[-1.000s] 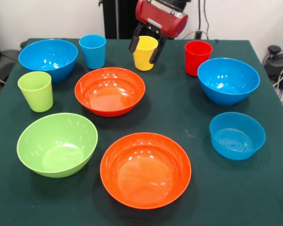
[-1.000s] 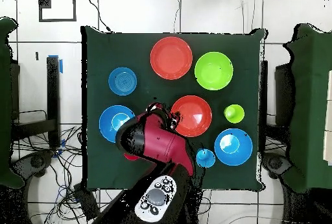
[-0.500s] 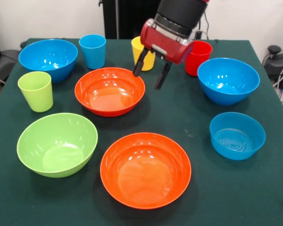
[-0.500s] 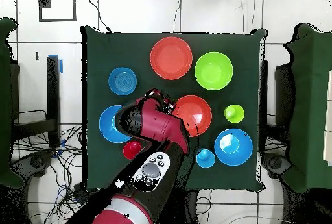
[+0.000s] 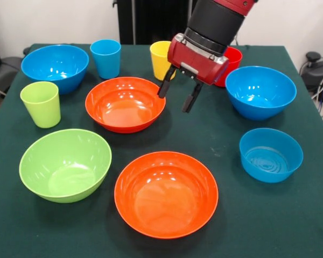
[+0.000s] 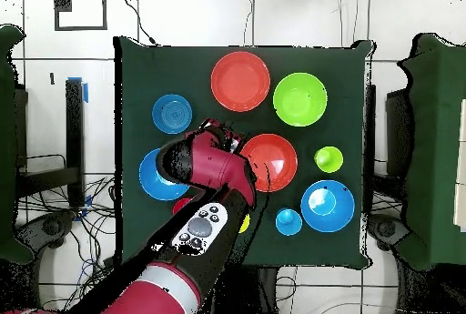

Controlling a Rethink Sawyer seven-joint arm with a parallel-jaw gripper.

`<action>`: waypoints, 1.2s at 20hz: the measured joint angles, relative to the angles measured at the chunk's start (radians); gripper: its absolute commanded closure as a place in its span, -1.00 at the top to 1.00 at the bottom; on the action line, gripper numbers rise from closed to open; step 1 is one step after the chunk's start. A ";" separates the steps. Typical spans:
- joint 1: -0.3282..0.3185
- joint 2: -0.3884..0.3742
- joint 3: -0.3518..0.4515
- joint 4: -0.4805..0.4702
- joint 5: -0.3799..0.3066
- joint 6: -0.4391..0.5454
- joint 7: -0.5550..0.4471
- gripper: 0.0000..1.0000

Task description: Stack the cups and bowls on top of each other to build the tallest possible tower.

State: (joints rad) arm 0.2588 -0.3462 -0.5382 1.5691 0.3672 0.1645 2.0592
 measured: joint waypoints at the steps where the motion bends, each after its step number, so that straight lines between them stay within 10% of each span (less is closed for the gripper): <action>1: 0.004 0.003 -0.007 -0.004 0.001 0.008 0.000 1.00; 15: 0.077 0.090 -0.162 -0.128 0.005 0.339 0.003 1.00; 24: -0.093 -0.003 0.043 -0.083 0.047 0.018 0.008 1.00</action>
State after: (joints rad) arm 0.1662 -0.3492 -0.4947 1.4861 0.4146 0.1829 2.0668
